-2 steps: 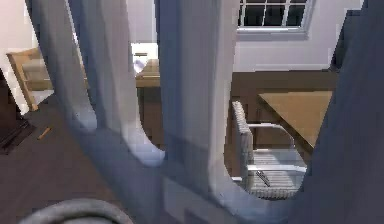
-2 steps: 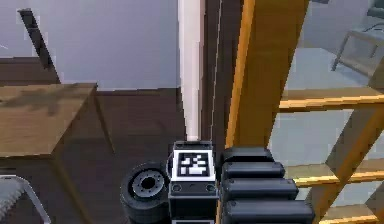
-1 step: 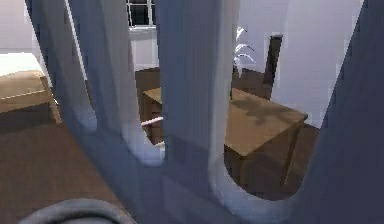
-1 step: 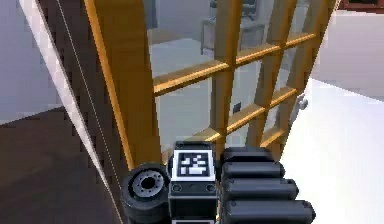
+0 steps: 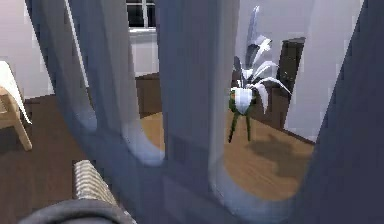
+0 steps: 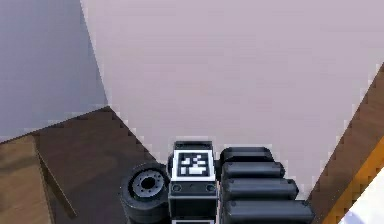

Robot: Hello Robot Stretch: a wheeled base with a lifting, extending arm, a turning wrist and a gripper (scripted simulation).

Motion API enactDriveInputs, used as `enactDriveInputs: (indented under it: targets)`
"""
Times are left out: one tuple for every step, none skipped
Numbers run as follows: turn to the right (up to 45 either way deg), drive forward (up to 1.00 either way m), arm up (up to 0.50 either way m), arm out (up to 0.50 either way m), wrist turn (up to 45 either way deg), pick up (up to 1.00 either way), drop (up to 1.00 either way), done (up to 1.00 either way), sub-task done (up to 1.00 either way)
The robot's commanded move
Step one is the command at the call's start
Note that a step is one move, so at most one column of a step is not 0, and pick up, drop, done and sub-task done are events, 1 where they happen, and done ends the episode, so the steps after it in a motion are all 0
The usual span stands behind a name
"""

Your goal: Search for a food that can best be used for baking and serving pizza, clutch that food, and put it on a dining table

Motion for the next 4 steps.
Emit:
enactDriveInputs:
  targets:
    - [-24.0,0.00,0.00,0.00,0.0,0.00,0.00,0.00,0.00]
    - [24.0,0.00,0.00,0.00,0.0,0.00,0.00,0.00,0.00]
    - [-21.0,0.00,0.00,0.00,0.0,0.00,0.00,0.00,0.00]
    - [21.0,0.00,0.00,0.00,0.0,0.00,0.00,0.00,0.00]
